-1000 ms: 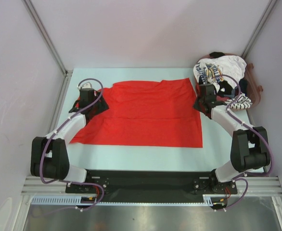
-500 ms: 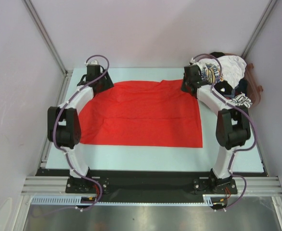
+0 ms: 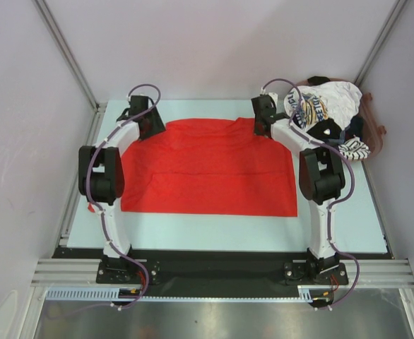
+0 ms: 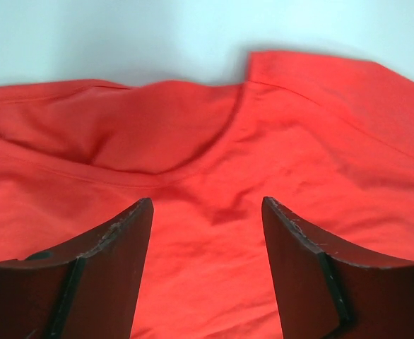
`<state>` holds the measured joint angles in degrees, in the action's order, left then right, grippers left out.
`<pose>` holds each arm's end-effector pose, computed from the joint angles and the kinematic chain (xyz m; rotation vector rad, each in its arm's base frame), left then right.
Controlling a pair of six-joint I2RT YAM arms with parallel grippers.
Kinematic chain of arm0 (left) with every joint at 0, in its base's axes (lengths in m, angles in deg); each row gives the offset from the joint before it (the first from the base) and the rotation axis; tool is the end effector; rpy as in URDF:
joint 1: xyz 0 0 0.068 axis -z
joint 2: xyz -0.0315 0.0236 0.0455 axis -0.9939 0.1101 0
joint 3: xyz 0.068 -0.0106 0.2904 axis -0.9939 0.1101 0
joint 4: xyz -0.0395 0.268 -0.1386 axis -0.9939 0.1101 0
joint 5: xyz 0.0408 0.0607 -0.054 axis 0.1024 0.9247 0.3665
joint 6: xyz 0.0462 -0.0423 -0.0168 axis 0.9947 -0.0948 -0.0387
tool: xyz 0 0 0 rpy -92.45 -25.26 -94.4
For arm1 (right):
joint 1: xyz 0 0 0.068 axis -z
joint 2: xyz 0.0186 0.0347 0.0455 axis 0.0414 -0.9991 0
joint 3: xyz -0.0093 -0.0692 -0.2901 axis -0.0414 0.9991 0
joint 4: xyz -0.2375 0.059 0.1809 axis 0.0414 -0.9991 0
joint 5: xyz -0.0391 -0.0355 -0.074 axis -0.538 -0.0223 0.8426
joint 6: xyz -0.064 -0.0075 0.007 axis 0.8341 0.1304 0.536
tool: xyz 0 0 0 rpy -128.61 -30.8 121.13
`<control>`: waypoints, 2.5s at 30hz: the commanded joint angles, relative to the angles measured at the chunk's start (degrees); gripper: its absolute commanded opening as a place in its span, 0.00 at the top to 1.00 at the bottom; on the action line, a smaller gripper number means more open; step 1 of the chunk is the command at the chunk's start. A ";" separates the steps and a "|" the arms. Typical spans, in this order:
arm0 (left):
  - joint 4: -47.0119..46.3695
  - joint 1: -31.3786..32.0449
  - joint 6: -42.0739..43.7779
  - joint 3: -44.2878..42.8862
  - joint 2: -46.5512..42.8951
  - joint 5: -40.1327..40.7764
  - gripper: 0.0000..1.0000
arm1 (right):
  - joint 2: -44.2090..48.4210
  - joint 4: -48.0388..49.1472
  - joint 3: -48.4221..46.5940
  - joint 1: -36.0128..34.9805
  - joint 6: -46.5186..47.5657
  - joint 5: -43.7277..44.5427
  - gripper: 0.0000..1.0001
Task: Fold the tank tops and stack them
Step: Fold the tank top
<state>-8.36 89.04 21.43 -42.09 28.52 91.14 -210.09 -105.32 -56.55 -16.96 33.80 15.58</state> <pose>0.5268 -0.0463 0.2064 -0.4439 2.3477 -0.1813 0.5256 0.1652 0.2135 0.0921 2.3128 -0.1338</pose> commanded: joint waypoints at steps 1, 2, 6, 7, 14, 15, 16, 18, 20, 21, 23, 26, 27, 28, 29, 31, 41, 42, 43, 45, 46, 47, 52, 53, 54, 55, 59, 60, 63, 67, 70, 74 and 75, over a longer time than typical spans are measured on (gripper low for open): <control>1.82 -3.08 0.41 -2.73 0.38 2.35 0.31 | 1.99 1.99 0.42 -0.97 1.03 0.71 0.67; 2.44 -4.47 0.06 -2.74 0.57 2.88 0.31 | 2.35 3.04 1.12 -1.23 1.20 0.72 0.66; -1.93 -9.57 -2.75 3.91 -1.96 1.05 0.30 | 3.58 4.19 2.89 -1.41 1.12 0.19 0.67; -2.99 -10.45 -3.19 5.25 -2.59 -0.26 0.30 | 3.58 4.11 2.98 -1.41 1.03 0.28 0.66; -6.07 -17.57 -4.87 7.28 -2.77 -4.57 0.29 | 4.90 5.68 4.73 -1.32 0.50 -0.95 0.67; -5.90 -17.93 -5.04 6.93 -2.25 -4.67 0.29 | 5.16 5.86 5.17 -1.32 0.24 -1.22 0.67; -5.73 -18.46 -5.13 6.93 -2.07 -4.67 0.29 | 5.60 6.12 5.44 -1.32 0.24 -1.57 0.67; -6.08 -19.69 -5.48 7.45 -2.07 -4.59 0.28 | 6.13 6.92 6.22 -1.32 0.06 -2.27 0.67; -7.38 -21.00 -5.92 8.24 -2.33 -5.54 0.27 | 6.74 7.44 6.40 -1.32 0.24 -2.54 0.66; -7.83 -21.36 -6.45 8.68 -2.42 -5.99 0.27 | 7.01 7.53 6.58 -1.41 0.32 -2.71 0.67; -8.01 -22.15 -6.54 8.34 -1.98 -5.90 0.27 | 7.62 7.97 7.19 -1.32 0.41 -2.89 0.67; -8.10 -23.46 -6.63 7.11 -0.84 -6.17 0.27 | 8.50 9.02 8.42 -1.15 0.41 -3.33 0.67; -8.10 -23.73 -6.45 6.23 -0.31 -6.17 0.27 | 9.20 9.38 8.86 -1.06 0.33 -3.76 0.67; -8.01 -24.00 -6.10 5.53 -0.05 -5.91 0.27 | 9.47 9.73 9.30 -0.88 0.24 -4.11 0.67; -6.97 -24.43 -5.84 4.65 0.39 -5.64 0.27 | 9.82 10.51 10.35 -0.88 -0.02 -4.55 0.67; -7.04 -24.88 -5.57 3.50 1.44 -6.77 0.30 | 10.52 11.22 11.15 -0.36 -0.46 -5.61 0.67; -6.78 -24.97 -6.36 4.20 4.61 -12.22 0.35 | 11.67 11.84 12.56 0.35 -1.61 -7.99 0.67; -6.78 -24.97 -6.97 4.20 5.31 -12.75 0.36 | 11.84 11.75 12.73 0.44 -1.52 -7.99 0.66; -7.48 -24.97 -7.07 4.20 5.58 -13.19 0.43 | 11.93 11.84 13.08 0.52 -1.69 -8.07 0.66; -7.83 -24.97 -7.33 4.03 6.19 -14.16 0.55 | 12.28 12.01 13.35 0.79 -1.78 -8.07 0.66; -7.92 -24.97 -7.42 3.85 6.37 -14.08 0.73 | 12.37 12.19 13.78 0.79 -1.87 -8.07 0.66; -8.18 -24.97 -7.42 3.94 6.37 -14.34 0.81 | 12.28 12.28 13.79 1.14 -1.87 -8.25 0.66; -9.93 -26.28 -8.03 6.04 5.06 -13.99 1.00 | 11.93 12.37 14.05 1.49 -2.22 -8.77 0.67; -10.64 -27.15 -8.29 6.75 3.92 -14.25 1.00 | 11.84 12.45 14.05 1.49 -2.22 -8.78 0.66; -10.99 -27.60 -8.47 8.15 3.21 -13.99 1.00 | 11.58 12.54 13.96 1.40 -2.22 -8.43 0.67; -11.69 -28.12 -8.65 8.86 2.51 -13.29 1.00 | 11.41 12.63 13.96 1.49 -2.14 -8.69 0.67; -13.98 -31.20 -9.44 12.90 -2.14 -12.50 1.00 | 9.48 12.72 12.38 1.23 -1.87 -8.25 0.67; -14.16 -31.47 -9.44 13.60 -2.85 -11.89 1.00 | 9.03 12.46 10.99 1.05 -1.87 -7.55 0.67; -15.21 -32.35 -9.96 16.15 -4.96 -10.21 1.00 | 6.23 10.97 8.00 0.26 -1.08 -5.97 0.67; -16.45 -34.10 -11.02 19.05 -6.55 -9.77 1.00 | 1.83 8.33 0.89 -0.53 -0.55 -4.30 0.67; -16.97 -34.98 -11.37 19.94 -7.25 -9.77 1.00 | -2.03 7.19 -2.63 -0.79 -0.03 -3.68 0.67; -16.71 -36.12 -11.29 20.46 -8.57 -8.10 1.00 | -8.01 4.81 -11.06 -0.62 0.94 -0.87 0.67; -16.80 -36.21 -11.55 20.99 -8.92 -6.88 1.00 | -10.11 4.29 -12.39 -0.44 1.11 0.18 0.67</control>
<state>-22.43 54.49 10.77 -22.00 23.75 80.39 -216.96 -98.93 -63.91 -17.64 33.41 12.02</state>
